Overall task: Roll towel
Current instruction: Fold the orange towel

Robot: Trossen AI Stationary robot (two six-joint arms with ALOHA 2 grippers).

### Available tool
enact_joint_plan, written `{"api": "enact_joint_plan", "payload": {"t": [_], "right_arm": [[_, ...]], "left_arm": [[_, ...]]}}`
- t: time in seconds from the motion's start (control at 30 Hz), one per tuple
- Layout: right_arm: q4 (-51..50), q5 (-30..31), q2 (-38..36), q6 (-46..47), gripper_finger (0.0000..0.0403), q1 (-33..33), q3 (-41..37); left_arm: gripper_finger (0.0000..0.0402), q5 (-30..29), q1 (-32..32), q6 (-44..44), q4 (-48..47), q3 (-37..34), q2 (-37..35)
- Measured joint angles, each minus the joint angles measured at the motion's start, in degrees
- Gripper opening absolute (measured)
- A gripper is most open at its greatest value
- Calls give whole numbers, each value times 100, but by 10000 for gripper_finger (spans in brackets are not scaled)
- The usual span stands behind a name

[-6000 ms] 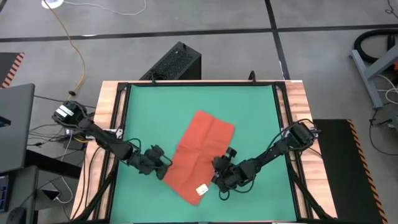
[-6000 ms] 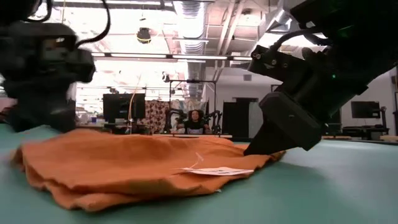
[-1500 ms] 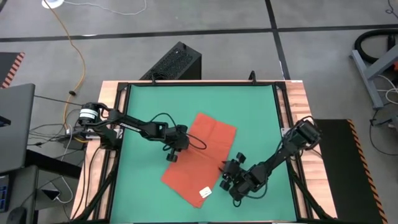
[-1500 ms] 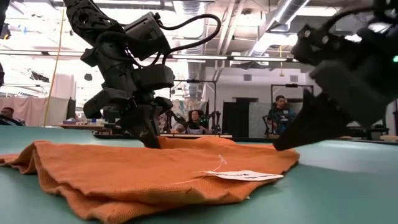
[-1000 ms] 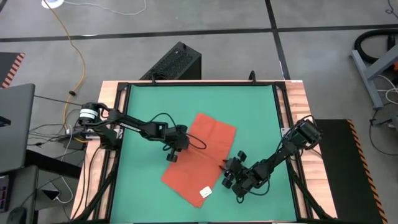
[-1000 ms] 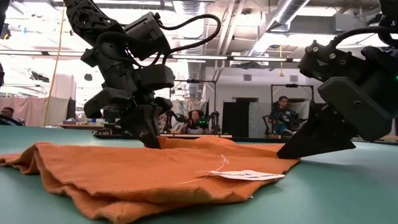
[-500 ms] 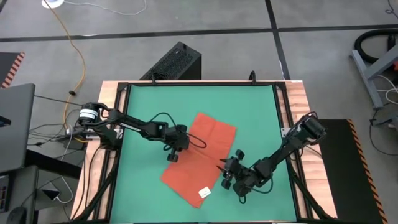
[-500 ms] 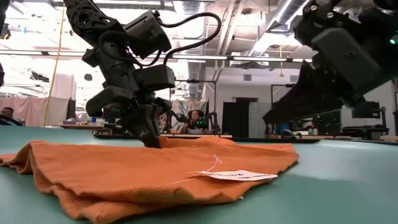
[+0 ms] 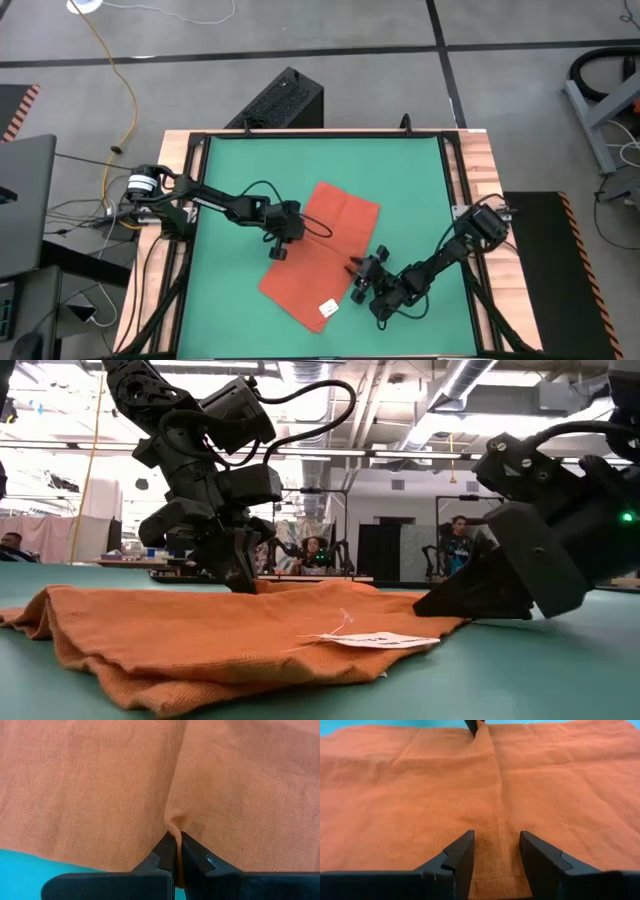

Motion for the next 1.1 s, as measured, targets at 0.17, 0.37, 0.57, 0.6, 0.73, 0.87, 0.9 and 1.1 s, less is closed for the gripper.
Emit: {"api": "enact_joint_plan", "payload": {"t": [0.17, 0.37, 0.57, 0.6, 0.73, 0.87, 0.9, 1.1], "right_arm": [[-149, -81, -11, 260, 155, -19, -4], [-553, -333, -74, 671, 53, -64, -11], [-572, -335, -261, 663, 16, -64, -15], [-591, -358, -361, 594, 16, -65, -19], [-901, -534, -921, 42, 9, -112, -39], [-1349, -483, -1599, -421, 7, -229, -26], [-1494, -454, -1737, -518, 7, -271, -26], [-2289, -232, -2559, -1196, 7, -597, -26]], "left_arm": [[0, -4, 0, 10, -13, 0, 0], [0, -131, -5, -49, -13, 0, 0], [0, -687, -77, -345, -46, 33, 7], [0, -747, -104, -375, -59, 62, 7], [0, -1010, -220, -487, -283, 243, 15], [0, -1395, -325, -382, -796, 581, 13], [0, -1490, -342, -345, -925, 664, 13], [0, -2038, -413, -92, -1716, 1289, 13]]}}
